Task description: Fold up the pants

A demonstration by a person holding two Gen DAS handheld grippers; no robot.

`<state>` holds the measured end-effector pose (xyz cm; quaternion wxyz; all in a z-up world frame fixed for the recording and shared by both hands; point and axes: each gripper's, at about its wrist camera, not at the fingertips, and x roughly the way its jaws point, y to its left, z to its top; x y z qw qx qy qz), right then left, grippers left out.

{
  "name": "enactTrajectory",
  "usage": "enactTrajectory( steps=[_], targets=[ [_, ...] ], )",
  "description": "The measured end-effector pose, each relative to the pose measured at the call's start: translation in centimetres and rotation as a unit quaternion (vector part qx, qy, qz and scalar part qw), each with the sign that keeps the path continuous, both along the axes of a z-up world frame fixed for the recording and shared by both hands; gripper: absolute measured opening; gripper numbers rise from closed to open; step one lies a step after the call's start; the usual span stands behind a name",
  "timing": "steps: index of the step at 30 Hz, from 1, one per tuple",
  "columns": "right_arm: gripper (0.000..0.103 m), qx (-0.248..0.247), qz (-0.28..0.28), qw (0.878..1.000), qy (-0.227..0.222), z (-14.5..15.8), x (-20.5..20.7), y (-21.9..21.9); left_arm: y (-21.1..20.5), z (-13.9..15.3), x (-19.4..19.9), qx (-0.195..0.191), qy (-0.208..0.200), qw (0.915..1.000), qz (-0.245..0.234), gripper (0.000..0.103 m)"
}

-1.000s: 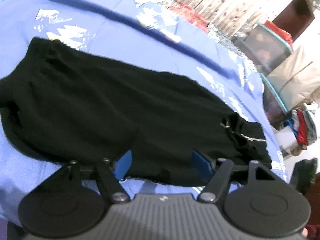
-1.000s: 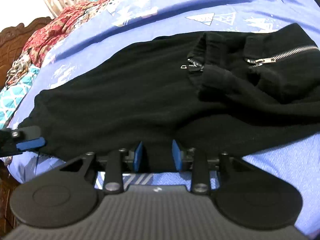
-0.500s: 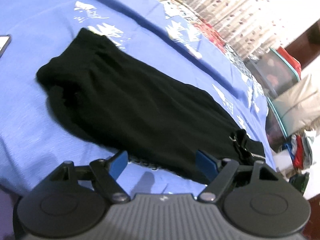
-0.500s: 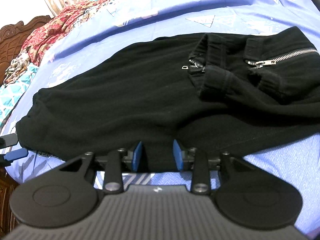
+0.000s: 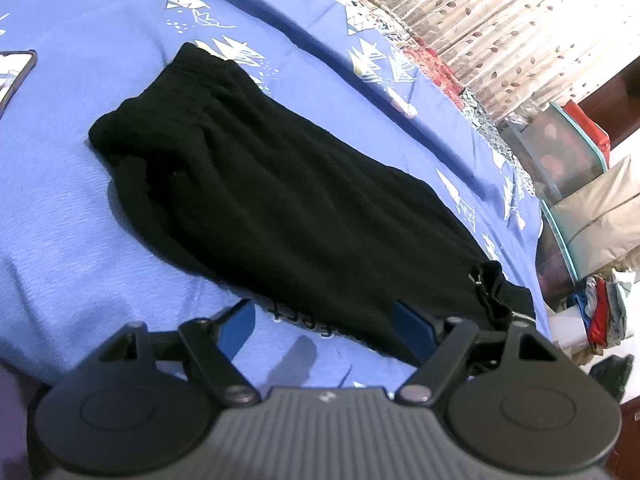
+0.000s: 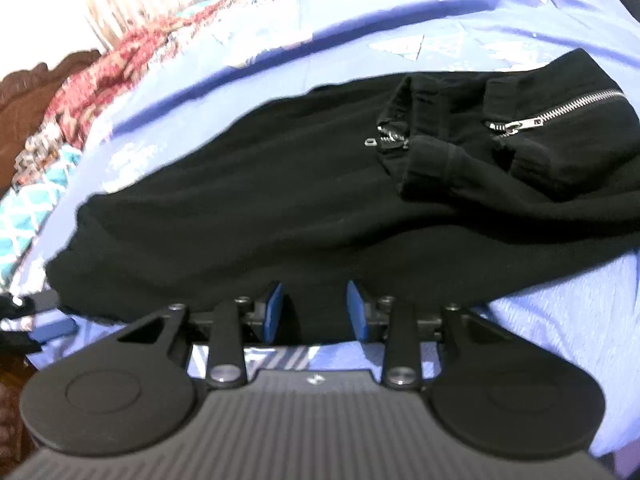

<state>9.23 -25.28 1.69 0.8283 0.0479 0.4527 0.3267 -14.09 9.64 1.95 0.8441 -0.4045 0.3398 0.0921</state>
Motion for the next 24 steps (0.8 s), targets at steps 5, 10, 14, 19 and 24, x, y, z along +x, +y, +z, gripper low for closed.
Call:
enactTrajectory(
  steps=[5,10,14,19,24],
  targets=[
    [0.036,0.008,0.025,0.999,-0.035,1.4,-1.0,0.8,0.3,-0.4,-0.2,-0.003,0.002,1.0,0.004,0.078],
    [0.027,0.017,0.062,0.997,-0.042,1.8,-1.5,2.0,0.1,-0.4,-0.5,-0.005,0.0,1.0,0.005,0.078],
    [0.025,0.012,0.089,0.995,-0.051,1.8,-1.9,2.9,0.4,-0.5,-0.7,-0.007,-0.001,0.9999,0.009,0.078],
    [0.024,0.015,0.106,0.993,-0.056,2.0,-2.3,4.0,0.7,-0.6,-1.1,-0.009,-0.002,0.9998,0.017,0.078],
    [0.024,0.014,0.12,0.991,-0.057,2.0,-2.6,5.2,1.2,-0.8,-1.6,-0.011,-0.002,0.9997,0.023,0.078]
  ],
)
